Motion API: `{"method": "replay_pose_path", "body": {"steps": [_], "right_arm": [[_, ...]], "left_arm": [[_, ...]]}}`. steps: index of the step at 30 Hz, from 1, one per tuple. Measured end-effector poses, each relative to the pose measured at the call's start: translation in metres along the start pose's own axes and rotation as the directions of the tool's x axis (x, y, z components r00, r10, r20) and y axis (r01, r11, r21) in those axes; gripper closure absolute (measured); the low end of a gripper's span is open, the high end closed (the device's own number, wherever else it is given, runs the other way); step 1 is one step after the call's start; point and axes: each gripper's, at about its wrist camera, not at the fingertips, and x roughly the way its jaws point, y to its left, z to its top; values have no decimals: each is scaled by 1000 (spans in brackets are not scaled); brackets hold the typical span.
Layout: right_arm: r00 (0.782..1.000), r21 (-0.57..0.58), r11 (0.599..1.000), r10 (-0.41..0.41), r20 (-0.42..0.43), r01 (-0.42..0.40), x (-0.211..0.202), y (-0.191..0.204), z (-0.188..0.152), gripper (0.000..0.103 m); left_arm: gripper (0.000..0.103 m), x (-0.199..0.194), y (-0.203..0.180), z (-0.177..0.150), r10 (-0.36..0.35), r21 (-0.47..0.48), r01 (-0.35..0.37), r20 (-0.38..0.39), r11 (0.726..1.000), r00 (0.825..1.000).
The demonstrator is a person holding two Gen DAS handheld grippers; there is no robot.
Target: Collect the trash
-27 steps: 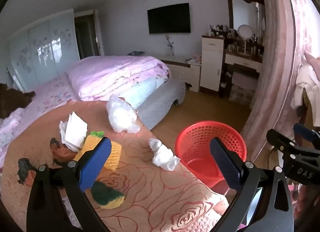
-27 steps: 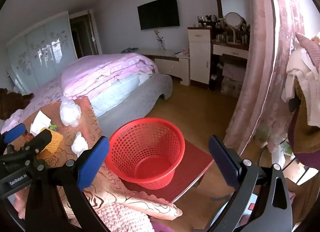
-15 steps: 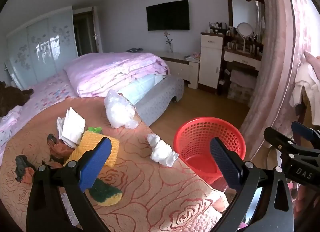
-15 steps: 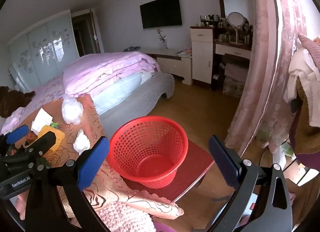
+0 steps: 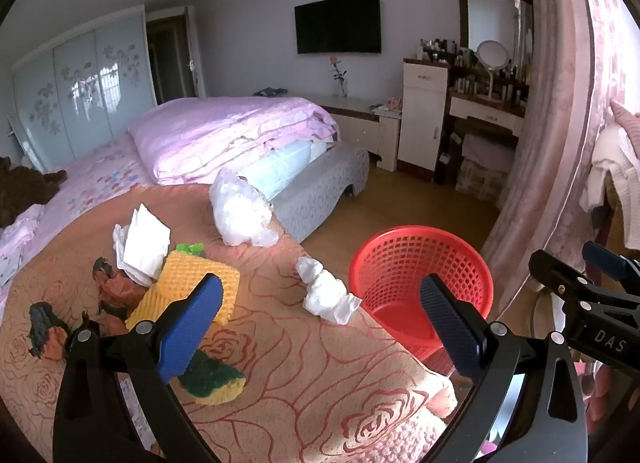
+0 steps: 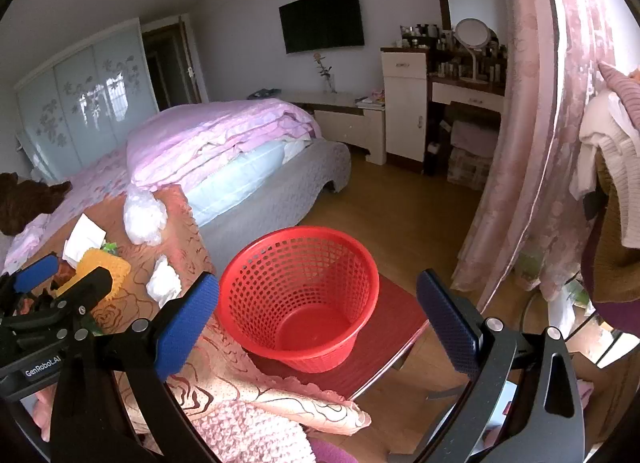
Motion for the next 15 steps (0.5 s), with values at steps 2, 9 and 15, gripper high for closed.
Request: {"method": "replay_pose_path", "body": {"steps": [2, 9, 15], "right_arm": [[1000, -1, 1000, -1, 2, 1, 0, 1, -1, 7], [1000, -1, 1000, 1, -2, -1, 1, 1, 0, 7], [1000, 0, 1000, 2, -4, -2, 1, 2, -2, 7]], "left_arm": [[8, 0, 1, -1, -1, -3, 1, -2, 1000, 1000], [8, 0, 2, -1, -1, -5, 1, -4, 1000, 1000], [8, 0, 2, -2, -1, -4, 1, -4, 1000, 1000]]}}
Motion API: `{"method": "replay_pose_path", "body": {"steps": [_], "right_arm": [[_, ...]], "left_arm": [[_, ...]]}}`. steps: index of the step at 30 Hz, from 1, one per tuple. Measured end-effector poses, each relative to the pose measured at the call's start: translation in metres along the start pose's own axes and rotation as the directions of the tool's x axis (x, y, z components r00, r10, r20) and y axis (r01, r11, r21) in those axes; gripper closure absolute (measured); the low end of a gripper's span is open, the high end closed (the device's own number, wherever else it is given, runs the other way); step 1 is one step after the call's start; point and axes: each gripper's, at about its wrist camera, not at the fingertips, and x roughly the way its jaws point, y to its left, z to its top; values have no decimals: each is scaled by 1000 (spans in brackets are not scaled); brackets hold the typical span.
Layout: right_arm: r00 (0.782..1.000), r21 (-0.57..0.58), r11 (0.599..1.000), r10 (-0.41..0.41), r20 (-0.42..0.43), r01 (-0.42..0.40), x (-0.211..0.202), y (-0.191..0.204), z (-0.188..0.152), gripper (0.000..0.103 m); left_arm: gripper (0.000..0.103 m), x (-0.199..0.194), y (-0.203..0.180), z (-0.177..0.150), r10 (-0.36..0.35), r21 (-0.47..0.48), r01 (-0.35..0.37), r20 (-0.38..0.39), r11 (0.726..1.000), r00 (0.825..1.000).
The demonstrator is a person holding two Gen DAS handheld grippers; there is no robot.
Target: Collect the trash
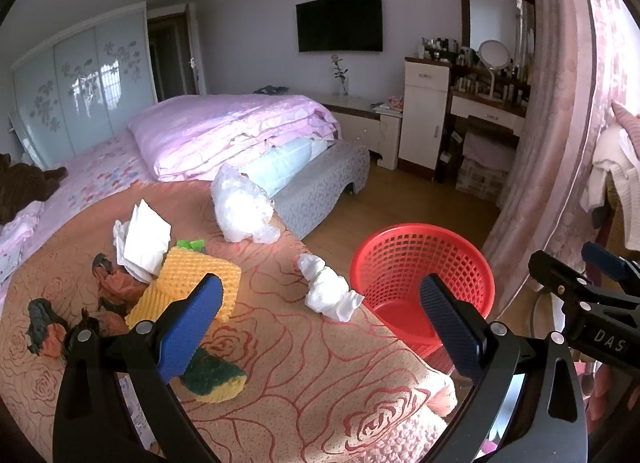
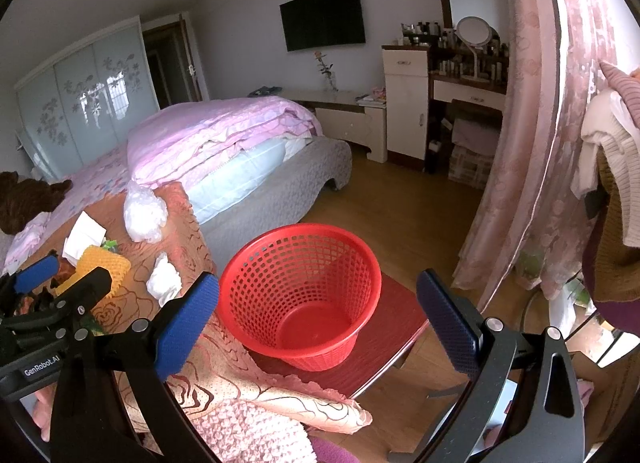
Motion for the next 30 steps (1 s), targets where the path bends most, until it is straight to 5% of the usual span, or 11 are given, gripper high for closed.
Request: {"method": "replay_pose_path", "body": {"steps": [30], "right_arm": [[1000, 0, 1000, -1, -6, 1, 1, 1, 0, 7]], "left_arm": [[8, 3, 5, -4, 1, -6, -1, -7, 1000, 1000]]}}
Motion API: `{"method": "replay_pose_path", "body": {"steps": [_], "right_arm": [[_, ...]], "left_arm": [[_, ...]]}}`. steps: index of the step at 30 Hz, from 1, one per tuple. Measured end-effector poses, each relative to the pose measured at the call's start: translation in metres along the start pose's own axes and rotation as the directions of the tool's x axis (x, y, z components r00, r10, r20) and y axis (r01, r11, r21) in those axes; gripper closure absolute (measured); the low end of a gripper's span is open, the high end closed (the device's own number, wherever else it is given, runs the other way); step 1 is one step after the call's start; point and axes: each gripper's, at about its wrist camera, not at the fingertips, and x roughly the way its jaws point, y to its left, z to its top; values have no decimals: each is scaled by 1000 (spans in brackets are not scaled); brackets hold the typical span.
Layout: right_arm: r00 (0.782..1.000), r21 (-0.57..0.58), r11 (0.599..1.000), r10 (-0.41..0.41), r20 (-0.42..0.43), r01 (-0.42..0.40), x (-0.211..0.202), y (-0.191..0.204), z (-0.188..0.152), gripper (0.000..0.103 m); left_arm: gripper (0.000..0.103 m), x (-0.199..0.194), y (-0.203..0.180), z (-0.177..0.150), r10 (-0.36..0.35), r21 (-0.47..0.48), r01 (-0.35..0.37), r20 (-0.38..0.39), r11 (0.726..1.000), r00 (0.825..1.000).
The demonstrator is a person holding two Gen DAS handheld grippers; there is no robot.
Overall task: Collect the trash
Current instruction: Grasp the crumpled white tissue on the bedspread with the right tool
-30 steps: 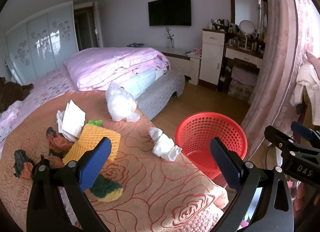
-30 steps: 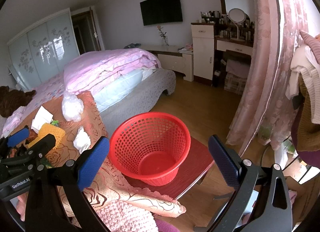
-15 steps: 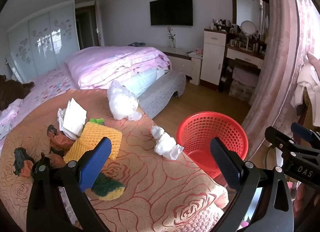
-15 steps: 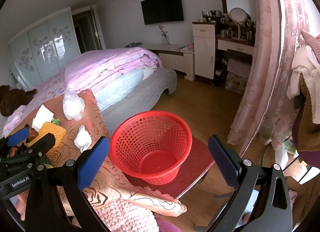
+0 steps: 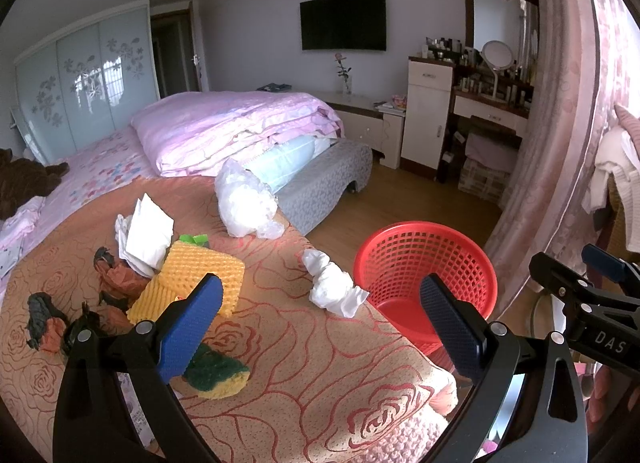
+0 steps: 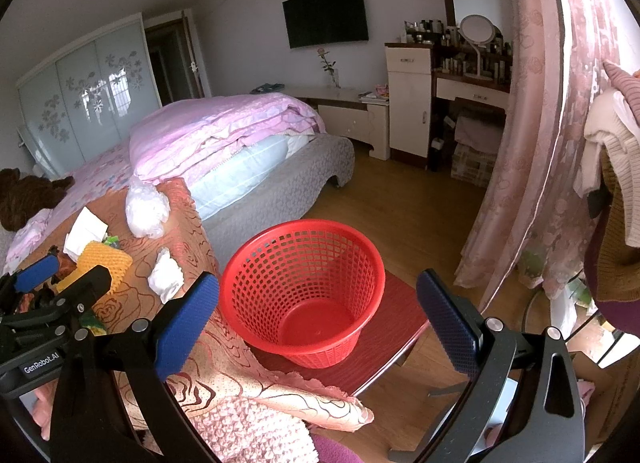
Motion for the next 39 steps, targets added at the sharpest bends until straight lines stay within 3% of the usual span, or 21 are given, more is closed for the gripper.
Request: {"method": "replay_pose_path", "body": {"steps": [24, 34, 39], "right_arm": [[1000, -4, 1000, 0, -14, 0, 3, 8, -12, 7], [998, -41, 999, 27, -48, -29, 10, 16, -12, 7], [996, -108, 991, 67, -65, -73, 24, 33, -3, 7]], "left_arm": [[8, 2, 15, -2, 10, -35, -12, -44, 999, 999], [8, -3, 62, 5, 95, -97, -99, -48, 990, 994], [8, -10, 101, 9, 129, -188, -137, -54, 973, 990]]}}
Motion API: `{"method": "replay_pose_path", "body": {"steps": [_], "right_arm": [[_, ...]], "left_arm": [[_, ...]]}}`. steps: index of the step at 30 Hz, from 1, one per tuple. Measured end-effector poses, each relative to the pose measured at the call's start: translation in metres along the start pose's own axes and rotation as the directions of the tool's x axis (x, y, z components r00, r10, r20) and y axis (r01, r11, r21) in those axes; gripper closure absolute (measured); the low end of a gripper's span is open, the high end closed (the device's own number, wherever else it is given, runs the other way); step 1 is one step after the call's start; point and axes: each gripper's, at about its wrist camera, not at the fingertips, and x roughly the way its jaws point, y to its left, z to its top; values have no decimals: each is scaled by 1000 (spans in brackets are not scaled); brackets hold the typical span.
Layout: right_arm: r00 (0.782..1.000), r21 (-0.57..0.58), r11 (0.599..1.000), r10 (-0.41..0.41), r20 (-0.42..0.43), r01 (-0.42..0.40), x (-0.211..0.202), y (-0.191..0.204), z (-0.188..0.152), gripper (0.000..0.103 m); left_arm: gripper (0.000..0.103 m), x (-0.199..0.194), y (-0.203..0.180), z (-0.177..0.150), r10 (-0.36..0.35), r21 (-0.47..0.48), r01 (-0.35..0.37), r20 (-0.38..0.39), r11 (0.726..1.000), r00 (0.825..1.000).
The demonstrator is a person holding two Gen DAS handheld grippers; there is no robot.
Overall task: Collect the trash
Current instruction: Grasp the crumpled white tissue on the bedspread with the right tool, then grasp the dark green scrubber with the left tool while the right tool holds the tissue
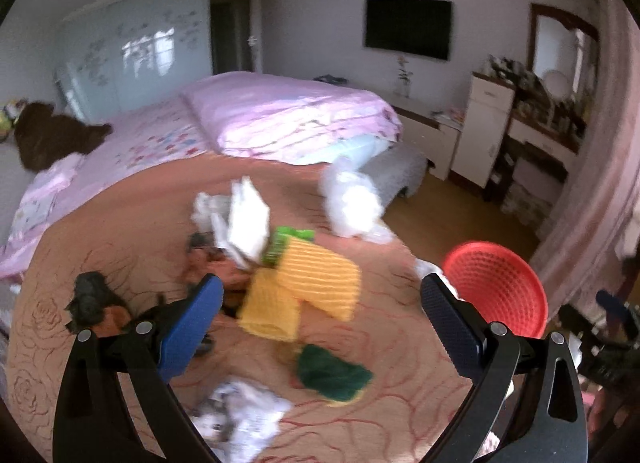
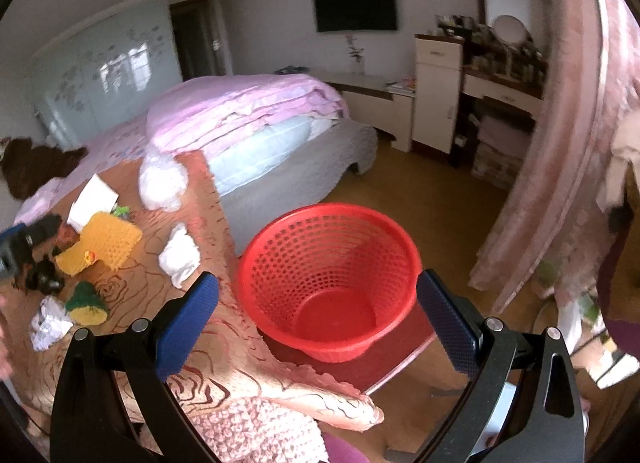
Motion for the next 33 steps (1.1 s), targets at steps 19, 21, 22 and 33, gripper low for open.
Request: {"method": "replay_pose_path", "body": {"steps": [19, 21, 22, 33], "right_arm": [[983, -212, 964, 133, -128, -158, 79, 89, 30, 32], [980, -228, 960, 132, -147, -164, 89, 95, 28, 40], [977, -227, 958, 140, -162, -175, 92, 97, 27, 44], [965, -267, 934, 191, -181, -235, 91, 118, 20, 74]], "left_arm": [[8, 3, 46, -4, 35, -77, -37, -30, 996, 999], [8, 4, 47, -5, 32, -79, -35, -33, 996, 999], [8, 5, 47, -6, 32, -79, -35, -34, 996, 999], [8, 6, 45, -13, 13, -77, -17, -51, 997, 999]]}}
